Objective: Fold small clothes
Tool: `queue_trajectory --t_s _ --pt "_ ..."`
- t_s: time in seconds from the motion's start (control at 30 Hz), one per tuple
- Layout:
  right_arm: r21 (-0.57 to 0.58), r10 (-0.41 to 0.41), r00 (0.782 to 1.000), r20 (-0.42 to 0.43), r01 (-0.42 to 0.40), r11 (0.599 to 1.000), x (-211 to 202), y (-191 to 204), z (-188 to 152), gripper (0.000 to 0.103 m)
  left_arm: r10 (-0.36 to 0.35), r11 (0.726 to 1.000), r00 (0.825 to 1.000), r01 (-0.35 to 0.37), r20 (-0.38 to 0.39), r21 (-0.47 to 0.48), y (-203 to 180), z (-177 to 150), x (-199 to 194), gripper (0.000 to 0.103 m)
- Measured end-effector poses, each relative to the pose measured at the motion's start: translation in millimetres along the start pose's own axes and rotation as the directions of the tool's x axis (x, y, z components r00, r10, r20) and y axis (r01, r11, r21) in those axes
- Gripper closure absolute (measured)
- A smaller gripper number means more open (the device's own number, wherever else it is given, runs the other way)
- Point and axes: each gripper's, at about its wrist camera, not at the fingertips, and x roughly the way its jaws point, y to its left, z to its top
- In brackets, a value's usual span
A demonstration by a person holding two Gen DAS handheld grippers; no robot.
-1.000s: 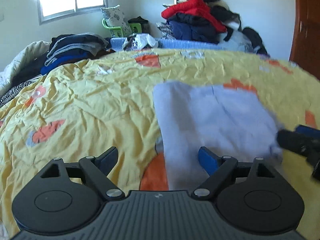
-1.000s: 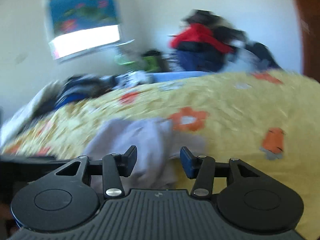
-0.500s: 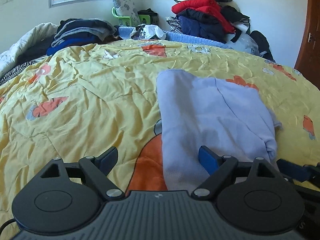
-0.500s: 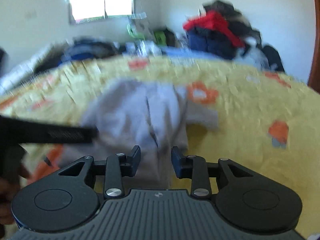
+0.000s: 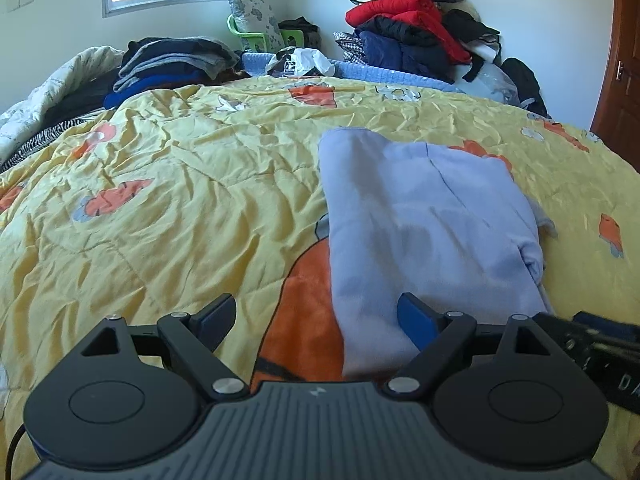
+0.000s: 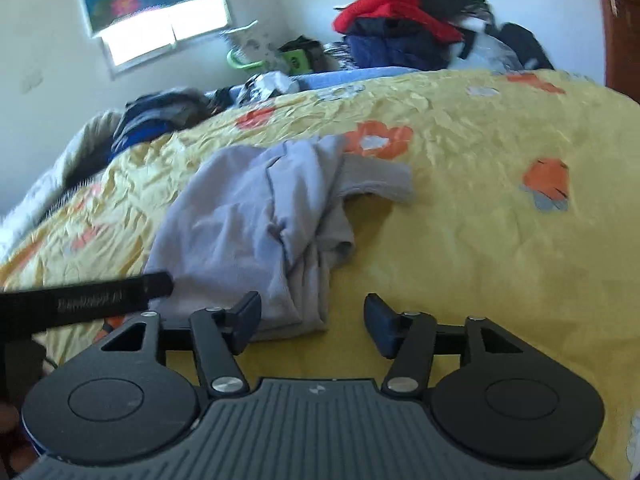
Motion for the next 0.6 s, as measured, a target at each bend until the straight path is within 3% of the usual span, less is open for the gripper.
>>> queue_trajectory --t_s 0.13,0.6 --pt "-0.017 -0.016 1.000 -0.007 0.016 1.000 -7 -2 -5 0.031 -0.008 1.000 1.000 0.008 -0.009 -0.021 3 -6 -4 0.014" --pt "-0.053 0.034 0.999 -0.012 -0.035 0.998 -34 14 -20 0.023 -0.015 1.000 1.000 0.014 -0.025 -0.009 3 -25 -26 0.014"
